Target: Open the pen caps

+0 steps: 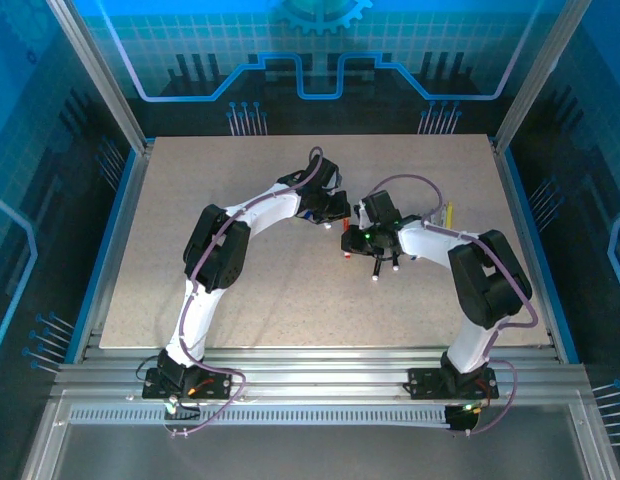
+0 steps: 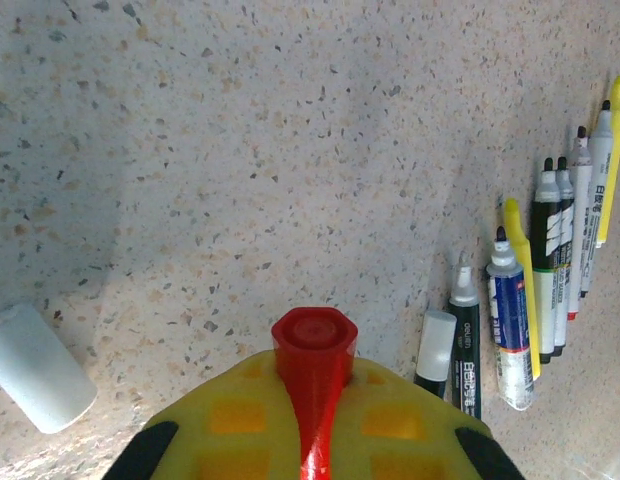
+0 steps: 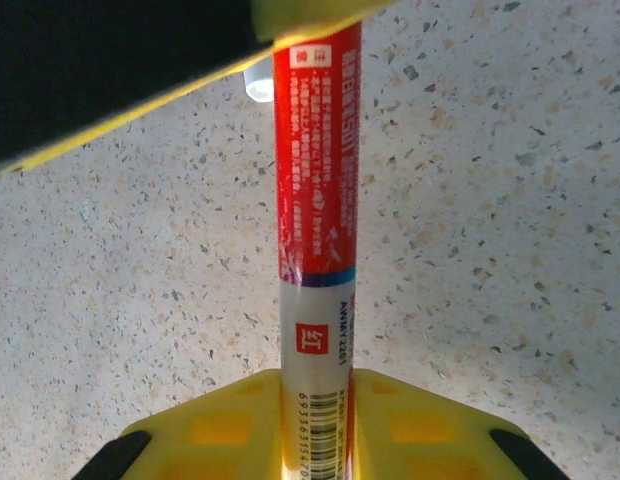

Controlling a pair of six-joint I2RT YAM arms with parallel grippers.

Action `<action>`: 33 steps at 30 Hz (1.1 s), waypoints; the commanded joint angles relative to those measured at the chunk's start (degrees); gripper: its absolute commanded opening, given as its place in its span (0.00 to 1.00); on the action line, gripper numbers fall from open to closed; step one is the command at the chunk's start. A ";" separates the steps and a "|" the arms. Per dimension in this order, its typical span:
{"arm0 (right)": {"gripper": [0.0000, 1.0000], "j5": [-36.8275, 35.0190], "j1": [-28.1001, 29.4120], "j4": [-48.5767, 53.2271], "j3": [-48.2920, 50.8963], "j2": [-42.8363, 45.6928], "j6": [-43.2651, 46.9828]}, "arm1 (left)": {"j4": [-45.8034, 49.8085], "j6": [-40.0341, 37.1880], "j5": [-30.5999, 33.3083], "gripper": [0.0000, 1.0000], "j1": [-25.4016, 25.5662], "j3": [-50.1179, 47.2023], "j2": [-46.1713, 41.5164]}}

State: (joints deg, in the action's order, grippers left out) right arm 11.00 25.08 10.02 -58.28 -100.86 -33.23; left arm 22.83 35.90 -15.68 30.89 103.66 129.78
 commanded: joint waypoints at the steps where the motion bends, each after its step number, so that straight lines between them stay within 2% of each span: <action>1: 0.24 0.41 0.64 -0.57 -2.57 -2.24 0.06 | -1.27 0.40 -2.51 0.00 0.57 -0.74 -3.30; 6: 0.27 0.58 0.66 -1.15 -3.15 -3.23 -0.49 | -0.95 0.16 -2.42 0.00 0.57 -0.74 -3.30; 8: 0.18 0.42 0.59 -1.34 -2.89 -2.93 -0.54 | -0.71 -0.03 -2.36 0.00 0.57 -0.65 -3.16; 11: 0.00 0.48 0.60 -2.21 -1.61 -1.52 -0.52 | -0.03 -0.27 -1.29 0.00 0.55 -0.44 -3.11; 12: 0.00 0.42 0.54 -2.37 -1.10 -0.90 -0.43 | 0.38 -0.29 -0.57 0.00 0.42 -0.24 -3.10; 13: 0.00 0.59 0.54 -2.62 -0.33 -0.15 -0.27 | 0.78 -0.31 0.08 0.04 0.39 -0.05 -3.08; 15: 0.00 1.24 0.58 -3.36 1.04 1.14 0.07 | 1.33 -0.52 0.97 0.22 0.26 0.41 -2.98; 16: 0.00 1.53 0.58 -3.51 1.69 1.77 0.14 | 1.56 -0.56 1.09 0.26 0.19 0.81 -2.95; 18: 0.00 2.07 0.54 -3.99 2.68 2.57 -0.03 | 1.95 -0.63 1.35 0.28 0.11 1.49 -2.56; 26: 0.00 3.80 0.96 -5.83 4.17 3.75 -1.20 | 2.57 -0.52 0.93 0.26 0.13 3.39 -0.88; 32: 0.00 4.02 1.17 -5.54 3.94 3.67 -1.03 | 3.00 -0.71 1.17 0.15 0.13 3.96 -0.12; 33: 0.00 4.02 1.17 -5.46 4.04 3.70 -1.08 | 3.10 -0.81 1.54 0.09 0.13 4.05 -0.05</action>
State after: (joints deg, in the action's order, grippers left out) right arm 13.98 25.19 5.50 -54.72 -98.78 -34.13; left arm 24.10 35.88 -15.29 31.29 105.71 129.64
